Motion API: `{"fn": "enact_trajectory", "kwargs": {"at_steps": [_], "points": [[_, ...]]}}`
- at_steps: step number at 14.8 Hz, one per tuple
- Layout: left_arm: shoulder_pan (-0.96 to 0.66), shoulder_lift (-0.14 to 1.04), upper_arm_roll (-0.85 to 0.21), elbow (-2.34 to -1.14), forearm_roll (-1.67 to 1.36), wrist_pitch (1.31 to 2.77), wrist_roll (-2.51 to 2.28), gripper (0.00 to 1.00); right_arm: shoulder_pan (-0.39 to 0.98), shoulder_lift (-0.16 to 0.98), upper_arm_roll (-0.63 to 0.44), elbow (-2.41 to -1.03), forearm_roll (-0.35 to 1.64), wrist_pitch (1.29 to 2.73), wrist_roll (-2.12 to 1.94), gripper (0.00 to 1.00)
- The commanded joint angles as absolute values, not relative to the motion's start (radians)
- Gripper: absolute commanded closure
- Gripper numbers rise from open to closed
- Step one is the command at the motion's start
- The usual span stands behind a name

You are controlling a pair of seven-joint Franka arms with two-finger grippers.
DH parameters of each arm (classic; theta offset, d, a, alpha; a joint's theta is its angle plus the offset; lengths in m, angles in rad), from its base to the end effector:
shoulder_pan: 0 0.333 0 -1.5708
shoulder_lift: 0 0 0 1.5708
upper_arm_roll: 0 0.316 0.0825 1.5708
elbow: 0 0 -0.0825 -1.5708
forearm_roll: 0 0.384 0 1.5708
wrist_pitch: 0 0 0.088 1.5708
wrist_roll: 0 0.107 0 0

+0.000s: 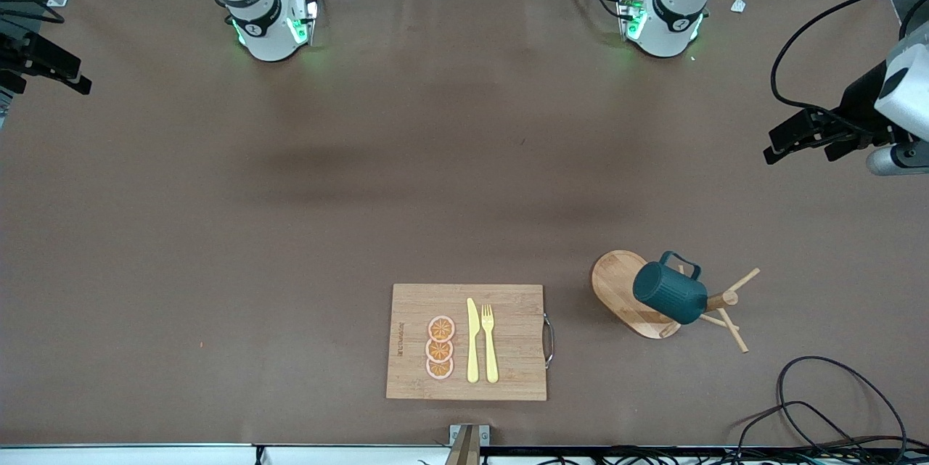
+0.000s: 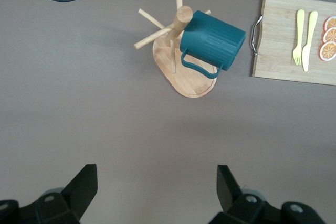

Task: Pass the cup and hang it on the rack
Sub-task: 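Open the left gripper and raise it away from the mug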

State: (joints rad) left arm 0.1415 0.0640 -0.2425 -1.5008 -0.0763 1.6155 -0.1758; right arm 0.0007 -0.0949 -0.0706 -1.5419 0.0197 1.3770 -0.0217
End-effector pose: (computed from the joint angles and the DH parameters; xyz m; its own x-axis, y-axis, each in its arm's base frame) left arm 0.5755 -0.0614 0.6269 0.9963 0.0787 0.0355 0.0749 -0.9922 0.0993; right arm 0.5022 -0.0349 0.6717 0.9966 -0.0434 -0.0695 -0.0455 -0.9986 -0.0278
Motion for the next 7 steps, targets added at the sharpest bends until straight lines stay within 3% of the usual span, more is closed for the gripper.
{"fn": "enact_trajectory", "kwargs": {"at_steps": [1,4,7], "points": [[0.063,0.063,-0.164,-1.473,-0.052,1.588,-0.170,0.00,-0.003,-0.123,-0.067,-1.574,0.014,1.387,-0.029,0.00],[-0.039,0.055,-0.069,-1.479,-0.008,1.586,-0.170,0.00,-0.003,-0.123,-0.067,-1.574,0.014,1.387,-0.029,0.00],[-0.058,0.061,-0.058,-1.463,0.005,1.560,-0.172,0.00,-0.002,-0.123,-0.066,-1.574,0.014,1.387,-0.029,0.00]]}}
